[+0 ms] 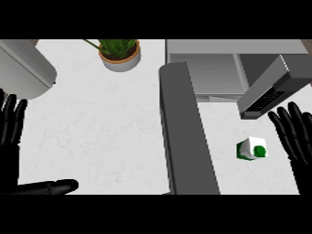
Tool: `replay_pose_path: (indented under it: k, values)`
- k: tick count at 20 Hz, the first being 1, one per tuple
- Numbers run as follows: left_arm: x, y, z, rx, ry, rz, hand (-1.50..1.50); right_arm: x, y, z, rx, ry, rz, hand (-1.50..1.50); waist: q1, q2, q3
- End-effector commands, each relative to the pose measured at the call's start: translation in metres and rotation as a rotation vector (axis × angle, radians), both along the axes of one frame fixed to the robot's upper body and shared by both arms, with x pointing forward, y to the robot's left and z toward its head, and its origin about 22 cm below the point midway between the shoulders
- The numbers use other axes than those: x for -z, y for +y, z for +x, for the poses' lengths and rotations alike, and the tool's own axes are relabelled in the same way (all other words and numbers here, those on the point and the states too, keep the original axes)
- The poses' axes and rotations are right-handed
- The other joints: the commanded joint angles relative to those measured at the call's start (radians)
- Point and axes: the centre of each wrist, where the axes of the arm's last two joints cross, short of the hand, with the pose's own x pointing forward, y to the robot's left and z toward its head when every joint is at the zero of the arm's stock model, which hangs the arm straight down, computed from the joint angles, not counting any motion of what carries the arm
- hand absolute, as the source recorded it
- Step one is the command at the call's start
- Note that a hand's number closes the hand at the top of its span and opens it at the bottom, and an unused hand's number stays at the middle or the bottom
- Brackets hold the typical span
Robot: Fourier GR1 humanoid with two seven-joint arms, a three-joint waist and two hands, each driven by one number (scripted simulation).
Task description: Pick up the milk, place it into the microwave and close the microwave
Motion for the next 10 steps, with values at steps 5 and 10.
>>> replay_pose_path:
  k: [5,10]
  values:
    - [-0.023,0.008,-0.042,0.012,0.016,-0.008,-1.5,0.005,-0.014,-0.028,0.062,0.001,-0.027,-1.5,-0.001,-0.001,0.0]
    - [-0.009,0.025,-0.055,0.007,0.023,-0.03,-1.5,0.014,-0.025,-0.018,0.141,0.085,-0.075,-1.5,0.002,0.0,0.0]
